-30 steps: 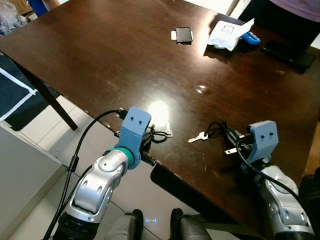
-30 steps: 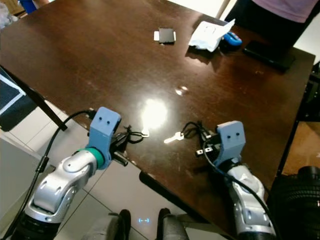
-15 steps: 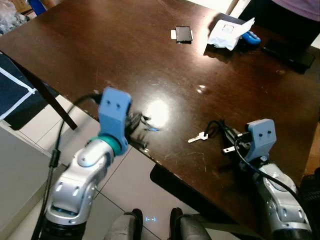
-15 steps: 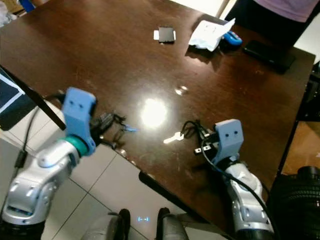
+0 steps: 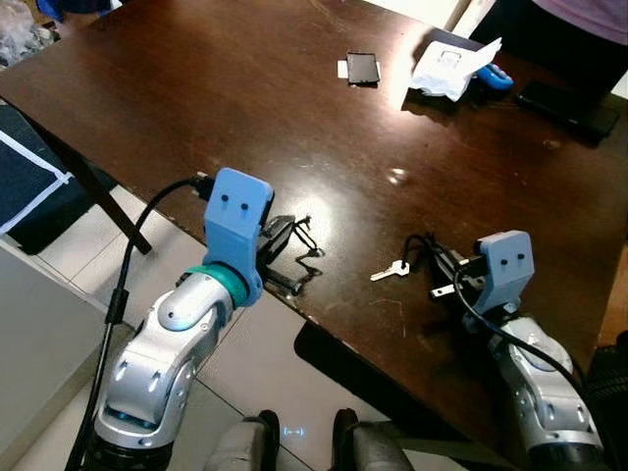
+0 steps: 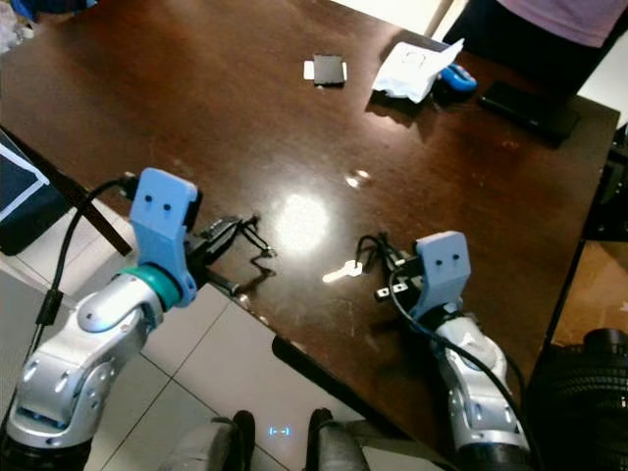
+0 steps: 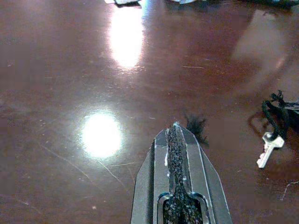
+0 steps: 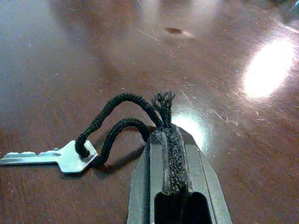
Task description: Hang keys on a hook
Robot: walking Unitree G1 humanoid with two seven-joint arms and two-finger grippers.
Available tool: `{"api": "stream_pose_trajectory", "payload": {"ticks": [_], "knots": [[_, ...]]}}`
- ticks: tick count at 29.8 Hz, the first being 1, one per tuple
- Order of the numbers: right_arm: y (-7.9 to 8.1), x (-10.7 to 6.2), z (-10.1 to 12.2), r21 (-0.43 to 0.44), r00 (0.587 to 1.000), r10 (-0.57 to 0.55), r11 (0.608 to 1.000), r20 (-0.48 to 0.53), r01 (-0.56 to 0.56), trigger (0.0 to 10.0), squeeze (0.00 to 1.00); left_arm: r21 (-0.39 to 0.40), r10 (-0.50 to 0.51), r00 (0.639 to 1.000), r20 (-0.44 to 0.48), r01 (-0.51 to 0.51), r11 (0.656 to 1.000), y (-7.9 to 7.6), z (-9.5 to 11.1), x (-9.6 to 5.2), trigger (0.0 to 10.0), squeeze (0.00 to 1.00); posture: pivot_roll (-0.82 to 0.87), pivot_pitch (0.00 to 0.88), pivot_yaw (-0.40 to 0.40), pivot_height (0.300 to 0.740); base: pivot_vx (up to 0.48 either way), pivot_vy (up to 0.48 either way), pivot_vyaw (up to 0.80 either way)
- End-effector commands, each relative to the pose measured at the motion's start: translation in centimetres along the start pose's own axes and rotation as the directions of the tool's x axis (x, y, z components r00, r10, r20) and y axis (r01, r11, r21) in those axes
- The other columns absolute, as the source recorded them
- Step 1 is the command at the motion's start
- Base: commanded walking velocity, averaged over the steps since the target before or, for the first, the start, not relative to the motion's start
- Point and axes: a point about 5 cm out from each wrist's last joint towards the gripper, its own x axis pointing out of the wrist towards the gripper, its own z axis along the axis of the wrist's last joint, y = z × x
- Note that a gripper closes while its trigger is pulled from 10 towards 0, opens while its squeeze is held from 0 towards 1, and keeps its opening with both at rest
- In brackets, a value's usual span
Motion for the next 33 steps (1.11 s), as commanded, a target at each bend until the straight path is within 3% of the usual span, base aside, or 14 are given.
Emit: {"api": "stream_pose_trajectory", "payload": {"ticks": [1,6,9,10,14,15,18,23,24,25,33], "knots": [[0.3,-0.8,-2.1,0.026,0.996,0.006,1.000,-0.092,-0.003,10.0,0.00,-0.006,-0.030,1.000,0.004,0.030,1.000,-0.4,0.1,-0.2,10.0,0.00,0.01,0.177,0.099,0.740,0.000,0.000,0.00],[0.5,-0.8,-2.3,0.030,0.996,0.008,1.000,-0.094,-0.005,10.0,0.00,0.011,-0.109,0.994,0.015,0.109,0.994,-1.5,0.2,-0.1,10.0,0.00,0.02,0.184,0.105,0.740,0.000,0.000,0.00],[0.8,-0.7,-2.4,0.034,0.995,0.015,0.999,-0.095,-0.012,10.0,0.00,0.033,-0.137,0.991,-0.011,0.137,0.990,-2.3,-0.8,0.4,10.0,0.00,0.02,0.186,0.106,0.740,0.000,0.000,0.00],[0.9,-0.6,-2.4,0.035,0.995,0.022,0.999,-0.096,-0.018,10.0,0.00,0.054,-0.159,0.986,-0.054,0.161,0.985,-3.1,-2.3,1.1,10.0,0.36,0.02,0.196,0.105,0.740,0.000,0.000,0.00],[1.0,-0.6,-2.4,0.035,0.995,0.026,0.999,-0.097,-0.023,10.0,0.00,0.067,-0.172,0.982,-0.083,0.178,0.982,-3.6,-3.3,1.4,10.0,0.36,0.02,0.197,0.105,0.740,0.000,0.000,0.00],[1.1,-0.5,-2.4,0.035,0.995,0.029,0.999,-0.097,-0.026,10.0,0.00,0.068,-0.182,0.977,-0.115,0.190,0.979,-4.0,-4.3,1.7,10.0,1.00,0.01,0.198,0.105,0.740,0.000,0.000,0.00],[0.9,-0.8,-2.4,0.034,0.994,0.029,0.999,-0.101,-0.026,10.0,0.00,0.058,-0.193,0.964,-0.182,0.207,0.977,-4.4,-6.1,1.9,10.0,1.00,0.01,0.211,0.106,0.740,0.000,0.000,0.00],[0.9,-0.9,-2.5,0.033,0.994,0.028,0.999,-0.103,-0.025,10.0,0.00,0.060,-0.190,0.963,-0.193,0.205,0.977,-4.3,-6.4,1.8,10.0,1.00,0.01,0.211,0.106,0.740,0.000,0.000,0.00],[0.8,-1.0,-2.5,0.032,0.994,0.028,0.999,-0.105,-0.024,10.0,0.00,0.070,-0.175,0.963,-0.204,0.193,0.979,-4.0,-6.7,1.5,10.0,0.90,0.00,0.217,0.105,0.740,0.000,0.000,0.00],[0.8,-1.1,-2.5,0.031,0.994,0.027,0.999,-0.106,-0.024,10.0,0.00,0.076,-0.168,0.964,-0.208,0.187,0.979,-3.7,-6.7,1.1,10.0,0.00,0.01,0.219,0.102,0.740,0.000,0.000,0.00],[0.9,-1.0,-2.5,0.030,0.994,0.032,0.999,-0.109,-0.029,10.0,0.00,0.075,-0.201,0.955,-0.219,0.222,0.972,-3.2,-7.2,0.2,10.0,0.00,0.01,0.221,0.097,0.740,0.000,0.000,0.00]]}}
